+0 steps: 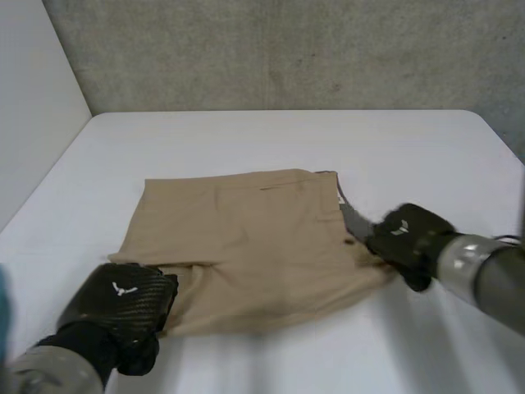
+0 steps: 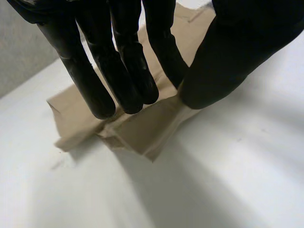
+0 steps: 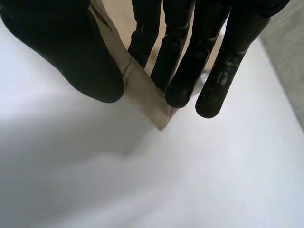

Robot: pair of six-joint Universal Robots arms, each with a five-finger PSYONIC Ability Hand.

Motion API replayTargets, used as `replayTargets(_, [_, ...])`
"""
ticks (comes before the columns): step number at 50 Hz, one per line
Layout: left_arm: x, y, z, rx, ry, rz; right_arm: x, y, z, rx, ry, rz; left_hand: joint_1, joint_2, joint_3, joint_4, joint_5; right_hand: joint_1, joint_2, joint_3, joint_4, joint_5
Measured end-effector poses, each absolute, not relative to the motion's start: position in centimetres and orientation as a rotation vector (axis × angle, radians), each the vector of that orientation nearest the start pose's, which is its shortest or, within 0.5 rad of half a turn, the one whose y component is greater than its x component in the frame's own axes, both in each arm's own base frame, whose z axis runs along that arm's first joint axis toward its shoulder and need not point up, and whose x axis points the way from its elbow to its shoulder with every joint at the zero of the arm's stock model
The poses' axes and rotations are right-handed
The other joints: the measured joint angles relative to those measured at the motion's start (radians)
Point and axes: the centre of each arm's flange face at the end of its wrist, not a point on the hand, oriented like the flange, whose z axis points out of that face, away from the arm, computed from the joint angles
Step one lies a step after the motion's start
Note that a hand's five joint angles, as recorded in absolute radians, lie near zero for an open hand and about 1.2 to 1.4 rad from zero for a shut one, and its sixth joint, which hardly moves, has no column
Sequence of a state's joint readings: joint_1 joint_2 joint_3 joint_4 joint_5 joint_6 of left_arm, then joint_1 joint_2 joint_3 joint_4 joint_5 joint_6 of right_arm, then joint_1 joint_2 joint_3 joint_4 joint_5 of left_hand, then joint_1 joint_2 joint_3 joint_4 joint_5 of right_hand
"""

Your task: Fold the shorts.

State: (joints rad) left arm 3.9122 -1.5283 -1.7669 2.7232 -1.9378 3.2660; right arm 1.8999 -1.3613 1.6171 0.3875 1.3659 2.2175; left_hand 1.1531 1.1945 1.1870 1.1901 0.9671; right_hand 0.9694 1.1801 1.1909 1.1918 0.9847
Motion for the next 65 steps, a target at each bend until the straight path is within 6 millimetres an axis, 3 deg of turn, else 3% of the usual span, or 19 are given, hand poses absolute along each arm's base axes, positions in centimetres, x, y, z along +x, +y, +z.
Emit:
replayTargets(5, [-22.1, -7.0, 27.3, 1.084, 2.555, -1.562, 20.2, -19.7, 23.8, -1.872, 2.303, -1.358, 0.000, 0.001, 0.002, 0.003, 0.000, 0.000, 0.000, 0.000, 0.000, 0.000])
replayTargets(11, [-21.0, -4.8, 29.8, 1.181, 2.605, -1.568, 18.3, -17.4, 27.5, -1.843, 2.270, -1.443, 0.000, 0.002, 0.003, 0.004, 0.000, 0.000, 0.000, 0.000, 0.000, 0.000])
replayTargets(20, [-20.8, -4.4, 30.1, 1.202, 2.626, -1.626, 17.7, -17.2, 28.4, -1.768, 2.175, -1.500, 0.000, 0.002, 0.004, 0.004, 0.016, 0.000, 0.000, 0.000, 0.000, 0.000])
replayTargets(24, [-22.1, -6.4, 28.6, 1.174, 2.619, -1.630, 17.9, -18.8, 27.0, -1.725, 2.174, -1.452, 0.000, 0.003, 0.005, 0.004, 0.016, 0.000, 0.000, 0.000, 0.000, 0.004])
replayTargets(32, [-26.2, -14.7, 24.1, 1.102, 2.526, -1.661, 19.2, -23.5, 22.7, -1.626, 2.272, -1.416, 0.000, 0.003, 0.005, 0.004, 0.016, 0.000, 0.000, 0.000, 0.000, 0.005])
replayTargets(33, [-27.1, -16.8, 23.3, 1.098, 2.486, -1.675, 19.6, -24.5, 22.0, -1.610, 2.290, -1.442, 0.000, 0.003, 0.005, 0.004, 0.016, 0.000, 0.000, 0.000, 0.000, 0.005])
replayTargets(35, [-27.6, -18.1, 22.9, 1.098, 2.460, -1.687, 20.0, -25.1, 21.7, -1.600, 2.300, -1.465, 0.000, 0.003, 0.005, 0.004, 0.016, 0.000, 0.000, 0.000, 0.000, 0.005])
replayTargets(36, [-28.7, -20.7, 22.0, 1.099, 2.407, -1.707, 20.7, -26.4, 21.1, -1.575, 2.317, -1.522, 0.000, 0.003, 0.005, 0.004, 0.016, 0.000, 0.000, 0.000, 0.000, 0.005])
replayTargets(39, [-29.9, -23.8, 21.0, 1.095, 2.346, -1.736, 21.2, -27.5, 20.7, -1.552, 2.324, -1.572, 0.000, 0.004, 0.005, 0.004, 0.016, 0.000, 0.000, 0.000, 0.000, 0.005])
replayTargets(41, [-30.8, -26.5, 20.1, 1.082, 2.294, -1.764, 22.3, -29.6, 20.1, -1.502, 2.322, -1.679, 0.000, 0.004, 0.006, 0.004, 0.016, 0.000, 0.000, 0.000, 0.000, 0.005])
replayTargets(47, [-32.5, -32.1, 17.8, 1.054, 2.173, -1.846, 24.6, -32.9, 18.6, -1.445, 2.259, -1.884, 0.000, 0.004, 0.006, 0.004, 0.016, 0.000, 0.000, 0.000, 0.000, 0.006])
replayTargets(54, [-34.2, -35.8, 15.0, 1.064, 2.013, -1.932, 26.8, -36.6, 15.4, -1.423, 2.216, -2.083, -0.008, -0.010, -0.003, -0.004, 0.010, -0.077, -0.117, -0.123, -0.124, -0.099])
replayTargets(57, [-34.5, -36.2, 14.5, 1.065, 1.972, -1.956, 27.2, -37.1, 14.6, -1.428, 2.210, -2.115, -0.173, -0.200, -0.195, -0.198, -0.154, -0.161, -0.234, -0.219, -0.219, -0.185])
replayTargets(58, [-34.8, -36.4, 14.2, 1.067, 1.941, -1.975, 27.4, -37.2, 14.4, -1.430, 2.209, -2.122, -0.266, -0.284, -0.277, -0.261, -0.216, -0.371, -0.441, -0.442, -0.441, -0.391])
replayTargets(59, [-35.0, -36.5, 14.0, 1.067, 1.919, -1.990, 27.9, -37.6, 13.7, -1.440, 2.206, -2.150, -0.534, -0.533, -0.518, -0.527, -0.479, -0.551, -0.697, -0.695, -0.695, -0.658])
replayTargets(62, [-35.1, -36.4, 13.9, 1.068, 1.906, -2.000, 28.0, -37.6, 13.7, -1.433, 2.209, -2.162, -0.558, -0.573, -0.563, -0.572, -0.529, -0.572, -0.732, -0.741, -0.743, -0.707])
replayTargets(63, [-35.5, -35.8, 14.6, 1.069, 1.883, -2.032, 28.0, -37.6, 13.9, -1.423, 2.210, -2.169, -0.656, -0.664, -0.654, -0.665, -0.624, -0.703, -0.880, -0.889, -0.896, -0.847])
replayTargets(64, [-35.6, -35.6, 14.9, 1.069, 1.877, -2.041, 28.0, -37.4, 15.6, -1.344, 2.213, -2.218, -0.901, -0.895, -0.884, -0.899, -0.844, -0.727, -0.901, -0.918, -0.923, -0.873])
replayTargets(65, [-35.8, -35.0, 15.5, 1.071, 1.865, -2.062, 27.9, -37.1, 16.6, -1.291, 2.214, -2.237, -0.961, -0.970, -0.961, -0.973, -0.914, -0.761, -0.950, -0.968, -0.955, -0.906])
